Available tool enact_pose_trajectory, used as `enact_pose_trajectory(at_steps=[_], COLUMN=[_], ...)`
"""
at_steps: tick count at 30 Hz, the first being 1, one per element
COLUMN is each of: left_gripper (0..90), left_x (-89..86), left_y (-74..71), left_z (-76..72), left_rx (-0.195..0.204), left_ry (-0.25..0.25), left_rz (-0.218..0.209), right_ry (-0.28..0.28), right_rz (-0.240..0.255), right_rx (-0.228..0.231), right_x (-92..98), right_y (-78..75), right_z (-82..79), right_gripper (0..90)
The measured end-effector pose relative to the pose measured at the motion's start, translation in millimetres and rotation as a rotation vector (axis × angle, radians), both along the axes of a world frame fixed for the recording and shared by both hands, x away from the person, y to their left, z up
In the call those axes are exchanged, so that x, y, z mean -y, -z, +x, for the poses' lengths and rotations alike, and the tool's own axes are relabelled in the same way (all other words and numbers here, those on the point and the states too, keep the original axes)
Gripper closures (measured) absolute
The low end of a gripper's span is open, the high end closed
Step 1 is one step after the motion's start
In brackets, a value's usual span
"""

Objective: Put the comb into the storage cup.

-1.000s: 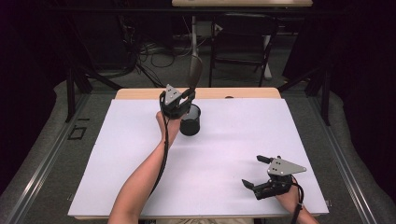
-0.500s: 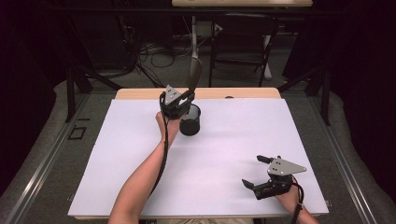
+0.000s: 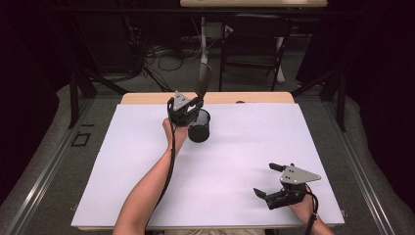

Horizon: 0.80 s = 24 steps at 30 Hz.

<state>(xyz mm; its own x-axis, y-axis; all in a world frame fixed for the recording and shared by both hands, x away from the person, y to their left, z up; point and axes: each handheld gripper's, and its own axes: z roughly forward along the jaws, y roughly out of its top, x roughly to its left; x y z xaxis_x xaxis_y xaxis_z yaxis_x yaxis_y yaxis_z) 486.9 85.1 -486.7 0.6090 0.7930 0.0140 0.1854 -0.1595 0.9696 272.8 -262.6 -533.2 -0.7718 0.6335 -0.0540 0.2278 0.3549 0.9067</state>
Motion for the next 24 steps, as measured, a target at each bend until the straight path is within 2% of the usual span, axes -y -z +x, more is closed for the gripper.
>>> enact_pose_trajectory(at_steps=[8,24], left_gripper=[72.6,72.6], left_x=[-1.9,-1.5], left_y=[3.8,7.0], left_z=[0.3,0.5], left_rx=[-0.025,-0.046], left_ry=[0.022,0.039], left_rz=[0.018,0.043], right_ry=[0.000,-0.001], right_rz=[0.001,0.001], right_rx=[0.002,0.000], right_x=[-0.3,-0.5], right_y=[0.2,0.3], right_z=[0.1,0.1], right_gripper=[0.0,0.0])
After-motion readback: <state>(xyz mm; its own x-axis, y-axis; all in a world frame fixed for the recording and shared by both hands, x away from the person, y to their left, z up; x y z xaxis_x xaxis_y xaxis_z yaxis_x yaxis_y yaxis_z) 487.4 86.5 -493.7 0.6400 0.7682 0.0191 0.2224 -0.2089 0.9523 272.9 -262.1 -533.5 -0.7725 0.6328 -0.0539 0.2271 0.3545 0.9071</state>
